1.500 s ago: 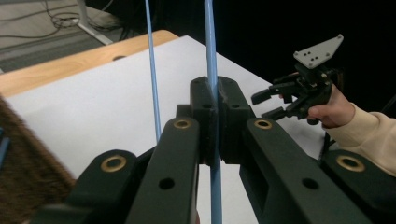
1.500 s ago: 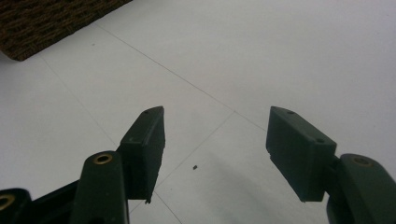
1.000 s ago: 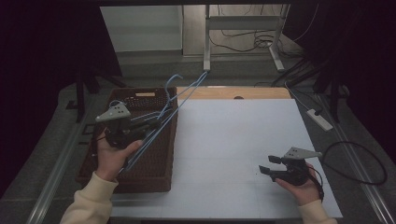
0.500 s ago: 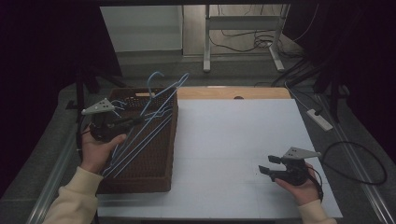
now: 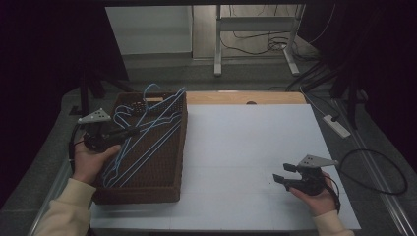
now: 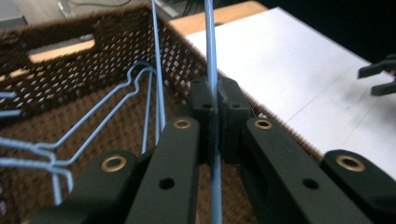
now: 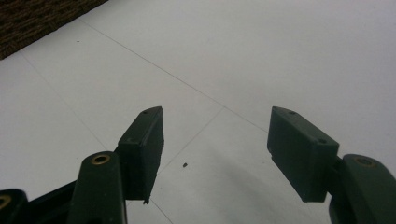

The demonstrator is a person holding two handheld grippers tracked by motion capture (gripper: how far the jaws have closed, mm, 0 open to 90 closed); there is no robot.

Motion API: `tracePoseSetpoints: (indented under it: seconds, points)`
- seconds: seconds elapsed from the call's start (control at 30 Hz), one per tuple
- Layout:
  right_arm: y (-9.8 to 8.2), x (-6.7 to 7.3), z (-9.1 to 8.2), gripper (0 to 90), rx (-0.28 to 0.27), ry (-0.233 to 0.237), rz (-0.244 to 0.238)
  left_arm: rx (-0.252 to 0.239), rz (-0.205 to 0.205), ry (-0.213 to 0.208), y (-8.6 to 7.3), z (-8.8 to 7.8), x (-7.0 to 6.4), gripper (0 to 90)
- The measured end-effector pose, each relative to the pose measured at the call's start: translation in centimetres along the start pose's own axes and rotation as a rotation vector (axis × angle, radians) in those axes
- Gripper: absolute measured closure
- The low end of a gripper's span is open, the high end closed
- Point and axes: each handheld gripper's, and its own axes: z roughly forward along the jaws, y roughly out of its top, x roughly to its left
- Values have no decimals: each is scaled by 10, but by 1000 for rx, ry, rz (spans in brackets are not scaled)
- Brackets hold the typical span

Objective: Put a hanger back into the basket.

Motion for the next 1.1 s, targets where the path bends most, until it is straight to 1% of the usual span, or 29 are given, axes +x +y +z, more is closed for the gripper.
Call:
tracePoseSetpoints:
  seconds: [0.17, 0.3, 0.37, 0.4, 0.5, 0.63, 0.8, 0.9, 0.93, 0.97, 1.03, 1.1]
  points:
    - [0, 1, 1, 370, 2, -1, 1, 20, -14, 0, -7, 1, 5, 867]
    - [0, 1, 1, 370, 6, -1, 1, 52, -12, -13, -11, 6, 6, 866]
    - [0, 1, 1, 370, 8, -1, 1, 72, -2, -14, -12, 8, 6, 866]
    - [0, 1, 1, 370, 8, -1, 1, 72, -2, -14, -12, 8, 6, 866]
    - [0, 1, 0, 371, -2, -5, 1, 99, -6, -21, -15, 13, 8, 866]
    - [0, 0, -1, 371, -6, -10, 5, 123, -28, -36, -19, 19, 13, 866]
    - [0, 1, 0, 371, 0, -11, 1, 156, -54, -52, -25, 26, 20, 866]
    - [0, 1, 1, 371, 0, -8, 4, 180, -60, -45, -28, 31, 23, 866]
    - [0, 1, 1, 371, -1, -6, 6, 180, -60, -45, -28, 31, 23, 866]
    - [0, 1, 1, 371, -1, -6, 6, 179, -68, -43, -30, 33, 25, 866]
    - [1, 2, 1, 370, -2, -3, 4, 174, -86, -21, -32, 32, 29, 866]
    - [1, 2, 1, 370, 0, -2, 2, 190, -104, 22, -34, 32, 32, 866]
